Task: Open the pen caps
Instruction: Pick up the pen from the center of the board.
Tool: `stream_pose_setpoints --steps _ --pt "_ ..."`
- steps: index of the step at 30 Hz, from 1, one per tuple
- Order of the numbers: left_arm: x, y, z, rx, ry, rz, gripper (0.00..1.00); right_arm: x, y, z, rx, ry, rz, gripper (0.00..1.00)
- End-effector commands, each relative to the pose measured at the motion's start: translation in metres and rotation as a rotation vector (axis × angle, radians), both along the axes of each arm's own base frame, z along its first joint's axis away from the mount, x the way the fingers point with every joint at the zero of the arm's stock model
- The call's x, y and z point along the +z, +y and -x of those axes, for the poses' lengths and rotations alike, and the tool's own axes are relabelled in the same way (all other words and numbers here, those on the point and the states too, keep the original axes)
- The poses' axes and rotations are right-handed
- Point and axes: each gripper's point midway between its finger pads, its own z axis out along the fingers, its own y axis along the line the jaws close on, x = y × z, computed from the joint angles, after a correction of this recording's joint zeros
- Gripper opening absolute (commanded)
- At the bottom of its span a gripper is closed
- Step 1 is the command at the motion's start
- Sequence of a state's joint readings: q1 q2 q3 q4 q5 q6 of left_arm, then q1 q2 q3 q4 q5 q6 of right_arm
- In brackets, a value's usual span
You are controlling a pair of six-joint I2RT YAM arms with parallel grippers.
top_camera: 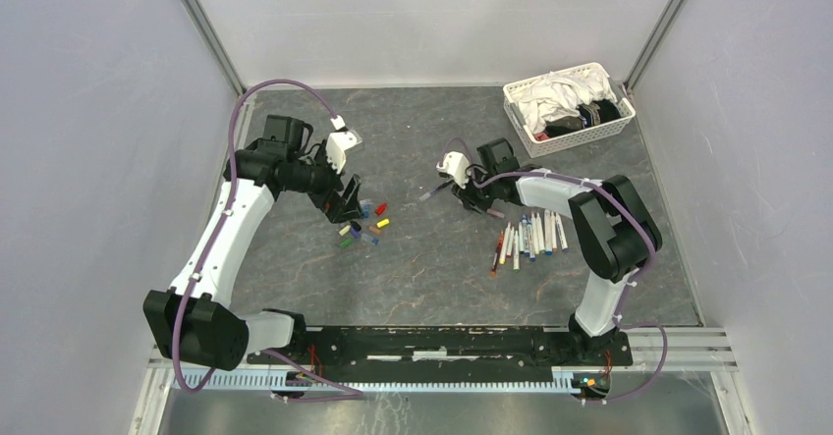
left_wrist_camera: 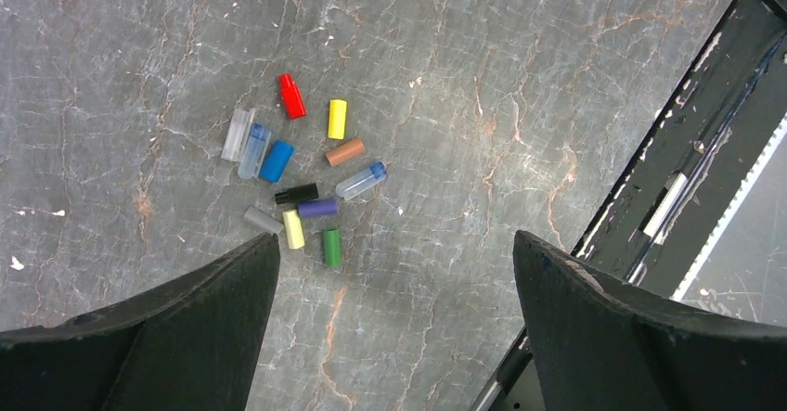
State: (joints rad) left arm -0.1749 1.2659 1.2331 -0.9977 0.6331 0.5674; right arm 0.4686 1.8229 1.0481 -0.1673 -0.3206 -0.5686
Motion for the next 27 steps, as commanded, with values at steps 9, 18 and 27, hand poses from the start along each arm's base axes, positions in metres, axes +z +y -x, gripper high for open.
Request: stream_pose_setpoints --steps 9,18,27 --pt "0.019 -0.006 -0.005 -0.037 -0.044 0.034 1.0 -0.001 -0.054 -0.004 -0.197 -0.032 0.018 0.38" --pt "0.022 -0.007 -0.001 -0.05 -0.036 0.043 1.0 -0.002 -0.05 -0.001 -0.196 0.016 -0.032 0.13" --pt "0.009 -0.015 0.008 -0.111 -0.009 0.086 1.0 0.086 0.013 -0.004 -0.083 -0.015 -0.409 0.0"
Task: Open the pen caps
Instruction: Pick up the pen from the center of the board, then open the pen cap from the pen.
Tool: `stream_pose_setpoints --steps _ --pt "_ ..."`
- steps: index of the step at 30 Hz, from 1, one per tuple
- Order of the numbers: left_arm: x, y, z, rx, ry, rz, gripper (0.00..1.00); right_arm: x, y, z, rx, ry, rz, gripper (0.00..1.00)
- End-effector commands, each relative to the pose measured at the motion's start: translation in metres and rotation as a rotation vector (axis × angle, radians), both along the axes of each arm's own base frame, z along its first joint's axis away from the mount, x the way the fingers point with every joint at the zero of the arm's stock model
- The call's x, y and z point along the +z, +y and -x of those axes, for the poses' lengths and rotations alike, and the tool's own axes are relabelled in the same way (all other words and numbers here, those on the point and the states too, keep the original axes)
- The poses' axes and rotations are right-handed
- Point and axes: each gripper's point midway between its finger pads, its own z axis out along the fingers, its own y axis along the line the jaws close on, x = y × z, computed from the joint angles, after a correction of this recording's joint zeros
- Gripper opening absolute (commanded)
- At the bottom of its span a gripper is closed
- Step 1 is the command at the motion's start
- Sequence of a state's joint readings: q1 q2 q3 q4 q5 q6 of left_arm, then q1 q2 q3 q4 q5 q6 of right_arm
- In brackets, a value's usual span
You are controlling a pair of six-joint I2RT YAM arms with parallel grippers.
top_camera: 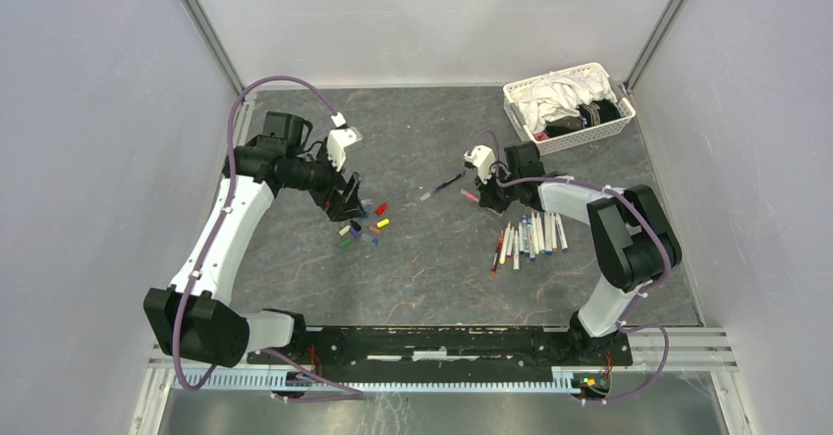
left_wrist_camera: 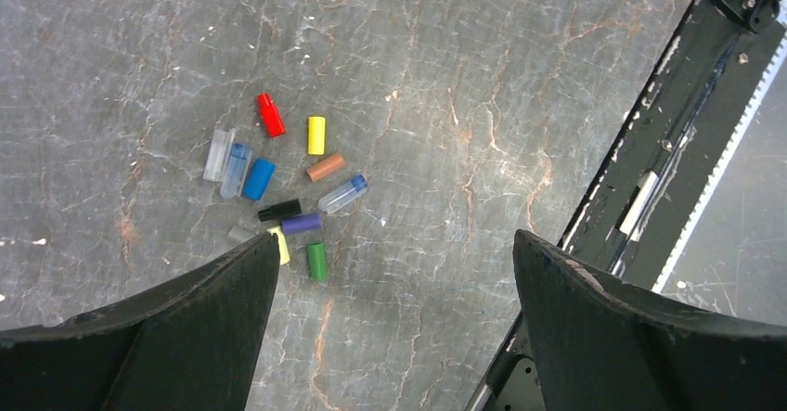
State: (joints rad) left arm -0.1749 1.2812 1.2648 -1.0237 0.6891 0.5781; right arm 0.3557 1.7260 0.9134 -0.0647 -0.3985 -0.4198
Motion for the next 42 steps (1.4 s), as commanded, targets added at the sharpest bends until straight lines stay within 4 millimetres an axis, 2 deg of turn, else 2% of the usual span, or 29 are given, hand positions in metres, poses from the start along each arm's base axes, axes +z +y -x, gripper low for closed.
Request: stream_pose_setpoints --steps 1,5,9,12,15,18,24,28,34,40,42 --pt "-0.001 -0.009 0.006 -0.088 -0.023 0.054 1.0 0.088 0.053 -0.002 0.104 -0.088 -0.297 0.0" --pt "-0.005 -0.019 0.008 -0.158 -0.031 0.089 1.0 0.115 0.091 0.041 0.222 -0.044 -0.401 0.0" --pt "-0.01 -0.037 0.008 -0.234 -0.032 0.116 1.0 0.128 0.131 0.09 0.349 0.028 -0.468 0.0" --pt "-0.015 -0.049 0.008 -0.276 -0.013 0.127 1.0 0.137 0.151 0.114 0.404 0.054 -0.514 0.0" --pt "-0.019 -0.061 0.015 -0.32 0.015 0.142 1.0 0.147 0.164 0.128 0.436 0.064 -0.559 0.0" --pt "-0.021 -0.07 0.026 -0.368 0.04 0.165 1.0 0.154 0.171 0.132 0.444 0.076 -0.595 0.0" --pt "-0.023 -0.074 0.039 -0.414 0.063 0.182 0.92 0.161 0.178 0.138 0.468 0.1 -0.635 0.0" --pt "-0.023 -0.076 0.042 -0.433 0.08 0.202 0.76 0.165 0.18 0.141 0.481 0.109 -0.655 0.0" --pt "-0.021 -0.078 0.043 -0.459 0.088 0.215 0.43 0.166 0.181 0.142 0.485 0.119 -0.658 0.0" --pt "-0.023 -0.078 0.052 -0.503 0.117 0.226 0.23 0.162 0.185 0.141 0.481 0.16 -0.655 0.0" --pt "-0.024 -0.077 0.057 -0.52 0.129 0.226 0.07 0.162 0.186 0.142 0.478 0.176 -0.66 0.05"
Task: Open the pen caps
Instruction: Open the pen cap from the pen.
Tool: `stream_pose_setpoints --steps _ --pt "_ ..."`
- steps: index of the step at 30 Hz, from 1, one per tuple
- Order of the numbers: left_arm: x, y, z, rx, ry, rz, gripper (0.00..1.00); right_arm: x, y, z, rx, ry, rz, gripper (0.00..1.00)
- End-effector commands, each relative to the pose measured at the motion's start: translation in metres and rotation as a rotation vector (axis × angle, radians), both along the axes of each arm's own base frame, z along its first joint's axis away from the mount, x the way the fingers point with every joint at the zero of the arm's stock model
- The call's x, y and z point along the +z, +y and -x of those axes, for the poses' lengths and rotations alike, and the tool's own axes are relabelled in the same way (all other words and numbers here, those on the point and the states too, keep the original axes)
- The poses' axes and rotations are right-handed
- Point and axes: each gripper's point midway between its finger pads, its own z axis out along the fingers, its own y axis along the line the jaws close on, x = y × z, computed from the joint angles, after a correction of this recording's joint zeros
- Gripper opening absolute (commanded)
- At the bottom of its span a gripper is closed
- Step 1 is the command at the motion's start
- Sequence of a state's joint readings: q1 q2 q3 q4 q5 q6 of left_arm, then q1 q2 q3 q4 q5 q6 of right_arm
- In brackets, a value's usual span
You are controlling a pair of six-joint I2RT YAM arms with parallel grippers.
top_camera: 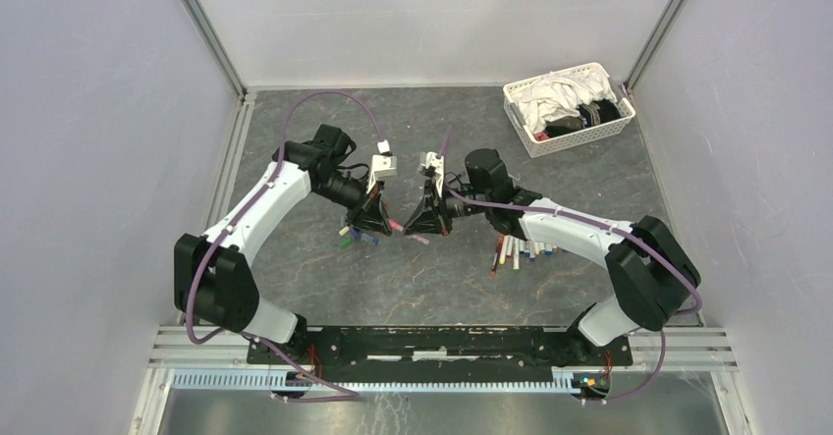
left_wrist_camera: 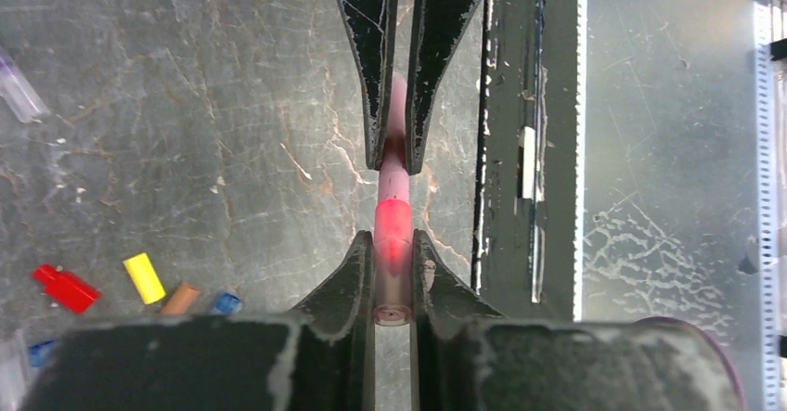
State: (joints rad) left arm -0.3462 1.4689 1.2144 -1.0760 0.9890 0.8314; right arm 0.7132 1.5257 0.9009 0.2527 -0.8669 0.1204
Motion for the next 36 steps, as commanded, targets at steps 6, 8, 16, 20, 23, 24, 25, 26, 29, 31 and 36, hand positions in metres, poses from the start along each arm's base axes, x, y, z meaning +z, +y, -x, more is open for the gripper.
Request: stream_pose_setpoints --steps 6,8,16,20,23,24,25,26,29,31,36 --pt "0.016 -0.006 0.019 -0.116 -0.001 0.074 0.02 0.009 0.01 0.001 0.011 0.043 -0.061 0.31" --pt "0.02 -0.006 0.02 -0.12 -0.009 0.082 0.02 0.007 0.01 0.003 0.01 0.053 -0.087 0.4" --pt "0.032 -0.006 0.021 -0.121 -0.038 0.097 0.02 0.003 0.013 0.009 0.039 0.105 -0.118 0.33" --pt "0.037 -0.008 0.02 -0.124 -0.051 0.11 0.02 0.001 0.008 0.02 0.072 0.125 -0.112 0.32" --pt "0.039 -0.01 0.02 -0.127 -0.045 0.126 0.02 -0.005 0.004 0.024 0.062 0.13 -0.105 0.34" --pt "0.039 -0.01 0.02 -0.127 -0.04 0.13 0.02 -0.005 0.003 0.024 0.053 0.132 -0.107 0.34" --pt "0.04 -0.011 0.02 -0.127 -0.039 0.135 0.02 -0.004 0.003 0.023 0.048 0.134 -0.113 0.34" --pt "0.04 -0.012 0.019 -0.128 -0.038 0.137 0.02 -0.004 0.004 0.024 0.046 0.139 -0.118 0.32" --pt "0.042 -0.012 0.017 -0.127 -0.04 0.133 0.02 -0.002 0.006 0.019 0.025 0.136 -0.121 0.04" --pt "0.041 -0.01 0.016 -0.124 -0.048 0.12 0.02 0.0 0.004 0.017 0.003 0.125 -0.121 0.0" --pt "0.038 0.003 0.005 -0.099 -0.078 0.076 0.02 -0.021 -0.018 0.025 -0.053 0.102 -0.038 0.0"
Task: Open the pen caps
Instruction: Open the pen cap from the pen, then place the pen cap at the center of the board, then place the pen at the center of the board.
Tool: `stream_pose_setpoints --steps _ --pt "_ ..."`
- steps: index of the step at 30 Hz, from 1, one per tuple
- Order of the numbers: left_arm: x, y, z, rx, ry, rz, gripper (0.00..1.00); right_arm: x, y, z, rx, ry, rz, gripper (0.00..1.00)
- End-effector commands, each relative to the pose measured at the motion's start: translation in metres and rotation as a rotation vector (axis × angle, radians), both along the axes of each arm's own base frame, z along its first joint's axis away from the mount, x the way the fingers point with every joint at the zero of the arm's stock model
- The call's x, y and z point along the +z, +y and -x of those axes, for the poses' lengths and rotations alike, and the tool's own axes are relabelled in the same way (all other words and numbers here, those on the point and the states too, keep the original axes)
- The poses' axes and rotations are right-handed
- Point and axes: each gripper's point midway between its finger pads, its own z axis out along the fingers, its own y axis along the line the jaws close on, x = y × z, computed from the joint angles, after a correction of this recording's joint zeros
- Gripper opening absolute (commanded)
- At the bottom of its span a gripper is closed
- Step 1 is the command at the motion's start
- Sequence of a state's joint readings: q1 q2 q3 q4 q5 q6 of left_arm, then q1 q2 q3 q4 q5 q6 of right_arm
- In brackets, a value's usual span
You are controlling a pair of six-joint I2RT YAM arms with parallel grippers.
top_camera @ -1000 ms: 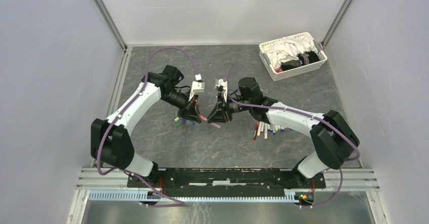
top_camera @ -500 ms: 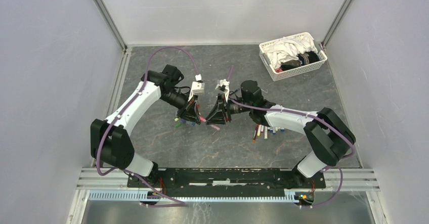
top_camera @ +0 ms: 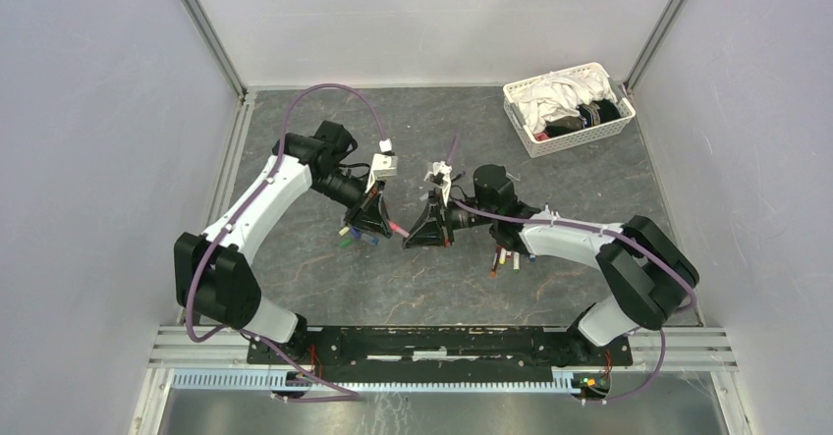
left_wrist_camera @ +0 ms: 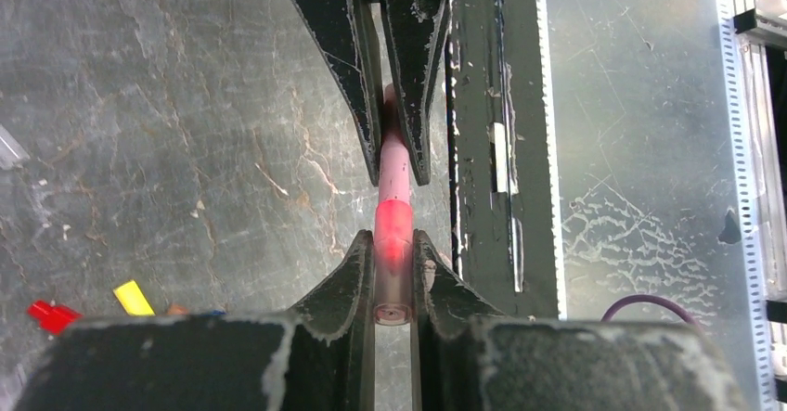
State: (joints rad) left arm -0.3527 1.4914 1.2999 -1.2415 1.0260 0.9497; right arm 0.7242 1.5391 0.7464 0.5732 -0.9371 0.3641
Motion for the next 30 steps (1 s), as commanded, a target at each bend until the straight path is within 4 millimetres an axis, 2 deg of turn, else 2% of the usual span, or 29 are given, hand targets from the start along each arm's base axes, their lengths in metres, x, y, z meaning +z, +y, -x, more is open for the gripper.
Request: stream_pose_setpoints --steps 1,4,7,11,14,16,20,22,25,27,30 --pt "0.021 0.008 -0.011 -0.018 -0.088 0.05 0.02 -0.025 -0.026 0.001 -0.101 -0.031 0.105 0.0" --pt "0.022 0.024 -0.019 -0.021 -0.097 0.009 0.02 -0.055 -0.052 0.012 -0.15 -0.021 0.217 0.0" --pt "0.015 0.039 -0.03 -0.001 -0.117 -0.064 0.02 -0.071 -0.075 0.025 -0.189 -0.008 0.266 0.0" --pt "0.007 0.047 -0.039 0.004 -0.162 -0.126 0.02 -0.074 -0.092 0.024 -0.257 -0.027 0.292 0.0" --pt "-0.004 0.045 -0.05 0.059 -0.182 -0.131 0.02 -0.074 -0.1 0.011 -0.335 -0.042 0.323 0.0" --pt "-0.012 0.041 -0.054 0.084 -0.174 -0.119 0.02 -0.07 -0.099 0.006 -0.342 -0.053 0.322 0.0" --pt "-0.04 0.033 -0.076 0.208 -0.187 -0.15 0.02 -0.075 -0.11 -0.027 -0.527 -0.054 0.405 0.0" --pt "-0.068 0.031 -0.087 0.288 -0.21 -0.218 0.04 -0.084 -0.12 -0.045 -0.665 -0.009 0.454 0.0" --pt "-0.096 0.028 -0.105 0.353 -0.256 -0.274 0.04 -0.1 -0.13 -0.064 -0.821 0.064 0.509 0.0" --pt "-0.112 0.029 -0.119 0.396 -0.279 -0.314 0.04 -0.112 -0.139 -0.072 -0.917 0.099 0.529 0.0" --pt "-0.131 0.027 -0.124 0.4 -0.267 -0.349 0.06 -0.128 -0.154 -0.075 -1.006 0.118 0.575 0.0"
